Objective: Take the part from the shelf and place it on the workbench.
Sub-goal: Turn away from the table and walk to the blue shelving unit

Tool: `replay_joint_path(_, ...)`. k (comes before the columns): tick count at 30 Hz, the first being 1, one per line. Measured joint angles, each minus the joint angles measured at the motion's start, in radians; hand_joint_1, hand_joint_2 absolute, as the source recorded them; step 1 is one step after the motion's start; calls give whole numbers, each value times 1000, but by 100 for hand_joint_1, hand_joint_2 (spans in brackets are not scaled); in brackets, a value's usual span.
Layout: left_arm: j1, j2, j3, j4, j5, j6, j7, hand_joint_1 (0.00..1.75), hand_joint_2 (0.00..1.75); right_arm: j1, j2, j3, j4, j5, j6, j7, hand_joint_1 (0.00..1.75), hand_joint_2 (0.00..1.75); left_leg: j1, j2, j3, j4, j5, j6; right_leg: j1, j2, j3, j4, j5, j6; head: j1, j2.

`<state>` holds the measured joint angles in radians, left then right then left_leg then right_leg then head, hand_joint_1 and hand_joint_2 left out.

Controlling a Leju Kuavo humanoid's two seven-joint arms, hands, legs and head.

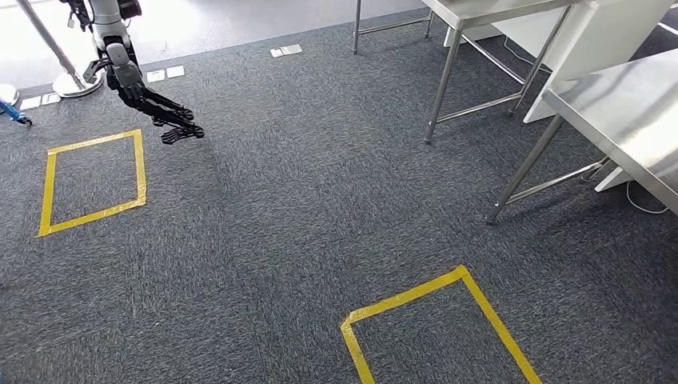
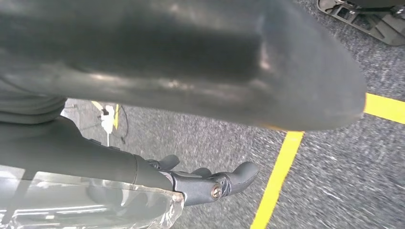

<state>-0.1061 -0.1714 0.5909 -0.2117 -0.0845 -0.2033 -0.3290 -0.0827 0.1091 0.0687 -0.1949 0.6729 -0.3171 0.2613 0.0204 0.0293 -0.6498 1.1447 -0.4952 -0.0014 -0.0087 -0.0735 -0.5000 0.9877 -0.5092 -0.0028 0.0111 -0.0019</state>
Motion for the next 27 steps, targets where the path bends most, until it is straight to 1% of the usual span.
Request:
replay_joint_path(1, -3, 0, 0, 0, 0, 0, 2, 0, 0, 0, 0, 0, 0, 0, -2, -1, 0, 0, -1, 16, 35, -62, 20, 3, 4, -7, -1, 1, -3, 4, 0, 0)
replay_joint_path(2, -5, 0, 0, 0, 0, 0, 4, 0, 0, 0, 0, 0, 0, 2, -4, -1, 0, 0, -4, 27, 56, -102, 29, 7, 7, -14, 0, 2, -6, 10, 1, 0)
replay_joint_path(3, -6, 0, 0, 0, 0, -1, 5, 0, 0, -1, 0, 0, 0, 4, -5, -1, 0, 0, -8, 30, 63, -118, 29, 11, 11, -21, 1, 3, -8, 15, 3, 0)
replay_joint_path(5, -6, 1, 0, 0, 1, -1, 6, 0, 0, -4, 0, 0, 0, 11, -5, 0, 0, 0, -15, 10, 62, -122, 34, 24, 15, -34, 5, 2, -10, 25, 5, 0)
replay_joint_path(6, -6, 1, 0, 0, 1, -2, 5, 0, 0, -6, 0, 0, 0, 13, -5, 1, 0, 0, -16, 1, 63, -128, 38, 32, 13, -28, 2, 10, -17, 30, 5, 0)
replay_joint_path(7, -6, 1, 0, 0, 2, -2, 5, 0, 0, -7, 1, 1, 0, 16, -5, 2, 0, 0, -15, -8, 64, -133, 43, 41, 12, -10, -7, 33, -32, 31, 5, 0)
replay_joint_path(8, -7, 1, 0, 0, 3, -2, 5, 0, 0, -7, 1, 1, 0, 17, -4, 3, 0, 0, -13, -19, 65, -137, 47, 48, 9, 14, -27, 77, -56, 31, 6, 0)
replay_joint_path(9, -8, 1, 0, 0, 3, -2, 5, 0, 0, -7, 1, 1, 0, 17, -4, 4, 0, 0, -12, -30, 63, -138, 50, 53, 4, 41, -58, 141, -85, 28, 7, 0)
replay_joint_path(10, -9, 2, 0, 0, 3, -1, 5, 0, 0, -6, 1, 1, 0, 18, -3, 5, 0, 0, -13, -42, 60, -138, 52, 56, 2, 58, -92, 211, -112, 26, 8, 0)
replay_joint_path(11, -9, 1, 0, 0, 3, -1, 5, 0, 0, -5, 0, 1, 0, 18, -2, 6, 0, 0, -13, -55, 59, -138, 52, 56, 0, 66, -121, 268, -130, 28, 9, 0)
replay_joint_path(12, -8, 1, 0, 0, 3, 1, 6, 0, 0, -4, 0, 1, 0, 18, -2, 7, 0, 0, -13, -68, 58, -138, 53, 56, -1, 68, -135, 292, -132, 33, 9, 0)
replay_joint_path(13, -7, 2, 0, 0, 3, 2, 6, 0, 0, -2, 0, 1, 0, 18, -2, 8, 0, 0, -14, -81, 58, -137, 54, 55, -2, 70, -129, 277, -118, 42, 9, 0)
replay_joint_path(14, -6, 2, 0, 0, 3, 3, 7, 0, 0, -2, 0, 1, 0, 18, -2, 8, 0, 0, -13, -94, 58, -136, 55, 54, -5, 74, -104, 222, -89, 53, 9, 0)
replay_joint_path(15, -6, 2, 0, 0, 3, 4, 7, 0, 0, -3, 0, 1, 0, 18, -2, 8, 0, 0, -13, -106, 58, -135, 56, 51, -10, 88, -69, 145, -57, 63, 9, 0)
replay_joint_path(16, -7, 2, 0, 0, 3, 5, 7, 0, 0, -4, -1, 1, 0, 18, -2, 8, 0, 0, -15, -117, 57, -134, 56, 47, -12, 104, -40, 79, -31, 66, 9, 0)
replay_joint_path(17, -7, 2, 0, 0, 3, 5, 8, 0, 0, -5, -1, 1, 0, 18, -2, 8, 0, 0, -16, -126, 56, -132, 57, 42, -14, 117, -21, 32, -14, 64, 9, 0)
replay_joint_path(18, -7, 3, 0, 0, 3, 6, 8, 0, 0, -6, -1, 1, 0, 18, -2, 8, 0, 0, -17, -133, 54, -132, 59, 35, -12, 126, -15, 12, -7, 57, 8, 0)
replay_joint_path(19, -7, 3, 0, 0, 3, 7, 8, 0, 0, -7, -1, 1, 0, 18, -2, 8, 0, 0, -17, -139, 52, -133, 61, 28, -7, 123, -14, 11, -5, 47, 8, 0)
replay_joint_path(20, -6, 4, 0, 0, 3, 8, 9, 0, 0, -7, -1, 1, 0, 18, -3, 7, 0, 0, -15, -146, 50, -135, 63, 22, -7, 114, -13, 9, -2, 37, 7, 0)
replay_joint_path(21, -5, 4, 0, 0, 3, 10, 9, 0, 0, -8, -1, 1, 0, 18, -3, 7, 0, 0, -13, -141, 45, -131, 61, 17, -9, 105, -10, 7, 2, 28, 7, 0)
replay_joint_path(22, -4, 5, 0, 0, 2, 12, 8, 0, 0, -8, 0, 1, 0, 18, -4, 6, 0, 0, -13, -125, 35, -112, 47, 13, -12, 95, -8, 5, 5, 18, 5, 0)
replay_joint_path(23, -3, 6, 0, 0, 1, 13, 8, 0, 0, -8, 0, 1, 0, 18, -4, 5, 0, 0, -12, -102, 18, -76, 23, 10, -14, 84, -8, 2, 8, 9, 2, 0)
replay_joint_path(24, -4, 6, 0, 0, 0, 15, 7, 0, 0, -7, 0, 1, 0, 18, -5, 3, 0, 0, -12, -74, -8, -19, -12, 8, -12, 73, -8, 2, 9, 2, 0, 0)
replay_joint_path(25, -5, 5, -1, 0, -1, 16, 7, 0, 0, -5, 0, 1, 0, 18, -6, 3, 0, 0, -11, -55, -39, 49, -48, 5, -8, 61, -9, 2, 8, -4, -2, 0)
replay_joint_path(26, -6, 5, -1, 0, -2, 17, 7, 0, 0, -3, -1, 1, 0, 18, -7, 3, 0, 0, -9, -45, -67, 109, -74, 3, -5, 48, -9, 2, 8, -6, -2, 0)
replay_joint_path(27, -6, 5, -1, 0, -3, 19, 8, 0, 0, -2, -2, 1, 0, 18, -7, 3, 0, 0, -8, -39, -83, 146, -84, 1, -3, 35, -10, 2, 7, -7, -2, 0)
